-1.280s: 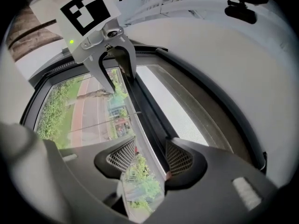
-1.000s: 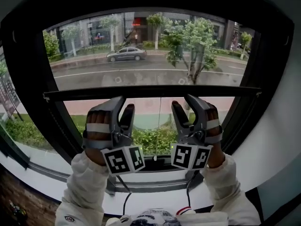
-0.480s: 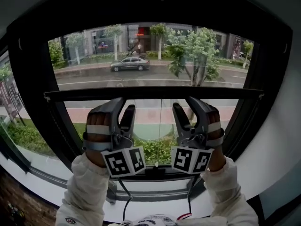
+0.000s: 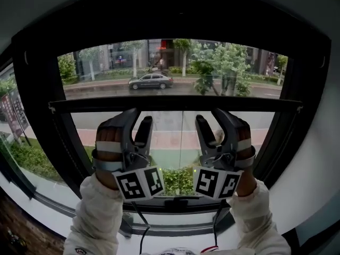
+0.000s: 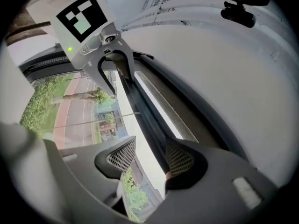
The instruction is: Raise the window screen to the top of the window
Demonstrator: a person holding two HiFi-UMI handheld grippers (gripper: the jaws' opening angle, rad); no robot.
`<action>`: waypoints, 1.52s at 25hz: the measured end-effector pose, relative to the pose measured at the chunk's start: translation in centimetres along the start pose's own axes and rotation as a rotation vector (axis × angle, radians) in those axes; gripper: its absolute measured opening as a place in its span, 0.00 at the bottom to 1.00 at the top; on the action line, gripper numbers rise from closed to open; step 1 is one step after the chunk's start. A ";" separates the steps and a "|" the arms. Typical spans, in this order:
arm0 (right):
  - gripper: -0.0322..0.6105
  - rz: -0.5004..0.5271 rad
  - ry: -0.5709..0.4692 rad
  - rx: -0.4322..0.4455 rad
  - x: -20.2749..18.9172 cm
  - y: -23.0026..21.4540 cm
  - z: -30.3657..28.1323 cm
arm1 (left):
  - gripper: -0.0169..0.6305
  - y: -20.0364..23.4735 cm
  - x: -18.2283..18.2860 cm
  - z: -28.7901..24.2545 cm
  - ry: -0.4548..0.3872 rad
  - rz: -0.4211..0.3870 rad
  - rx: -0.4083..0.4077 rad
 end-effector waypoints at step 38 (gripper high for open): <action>0.33 0.025 -0.062 -0.106 1.7 -6.0 -2.6 | 0.36 4.8 1.3 -4.6 -0.037 0.041 0.135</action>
Point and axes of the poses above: the fingertips, and each gripper's own axes: z backward along the fingers, y to its left, x out of its top, the point moved 10 cm from there along z, backward along the fingers, and after that the axes turned 15 degrees about x, right-handed, at the moved point
